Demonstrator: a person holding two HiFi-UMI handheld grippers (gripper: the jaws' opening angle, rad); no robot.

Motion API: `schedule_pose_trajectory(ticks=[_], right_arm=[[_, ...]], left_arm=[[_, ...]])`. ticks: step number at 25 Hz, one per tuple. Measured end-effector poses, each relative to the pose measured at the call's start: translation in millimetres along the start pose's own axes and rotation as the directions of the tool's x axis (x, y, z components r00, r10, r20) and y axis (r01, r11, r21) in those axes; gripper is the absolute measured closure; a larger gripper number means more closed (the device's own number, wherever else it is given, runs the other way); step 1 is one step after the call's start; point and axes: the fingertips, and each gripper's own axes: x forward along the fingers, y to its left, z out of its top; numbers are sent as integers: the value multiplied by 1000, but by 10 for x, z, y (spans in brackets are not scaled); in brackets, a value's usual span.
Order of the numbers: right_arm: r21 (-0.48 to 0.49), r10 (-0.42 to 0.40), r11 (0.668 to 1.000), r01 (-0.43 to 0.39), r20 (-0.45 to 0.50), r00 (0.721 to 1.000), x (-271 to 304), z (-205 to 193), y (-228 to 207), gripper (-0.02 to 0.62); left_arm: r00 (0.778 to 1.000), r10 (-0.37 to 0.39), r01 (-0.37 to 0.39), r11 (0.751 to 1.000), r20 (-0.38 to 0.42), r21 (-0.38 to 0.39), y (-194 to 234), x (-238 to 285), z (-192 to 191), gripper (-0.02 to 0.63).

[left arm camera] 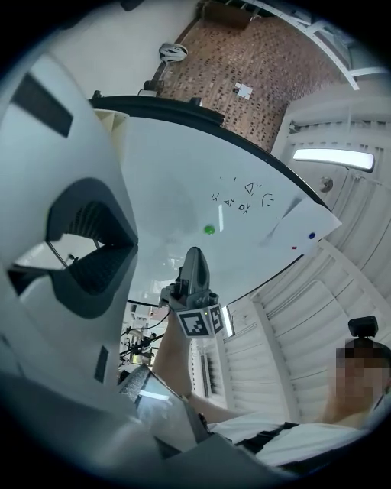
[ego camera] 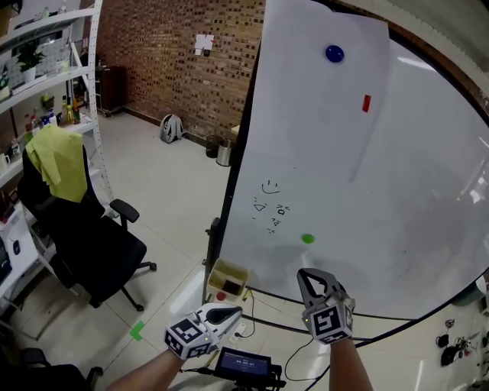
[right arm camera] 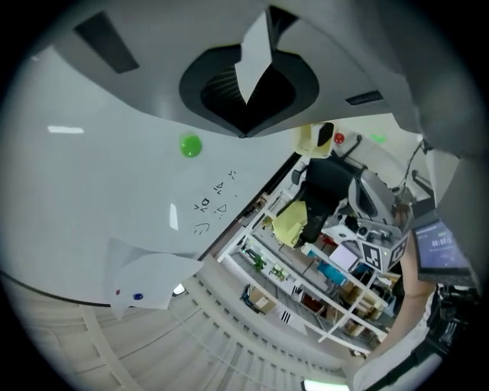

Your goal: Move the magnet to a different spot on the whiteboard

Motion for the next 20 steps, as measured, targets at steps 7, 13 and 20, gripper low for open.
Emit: schedule_pose_trajectory(ticks=[7, 13, 20], right_arm=[[-173, -218, 966, 192, -145, 965, 219, -134, -426, 546], [-337, -356, 899, 281, -185, 916, 307, -50, -621, 465], [-383, -408, 869, 314, -193, 893, 434, 54, -677, 422]], left_arm=[[999, -29, 29, 999, -29, -15, 50, 100, -115, 583], [999, -7, 6, 1000, -35, -25, 164, 29, -155, 583], [999, -20, 18, 999, -37, -51, 210, -11, -171, 583]])
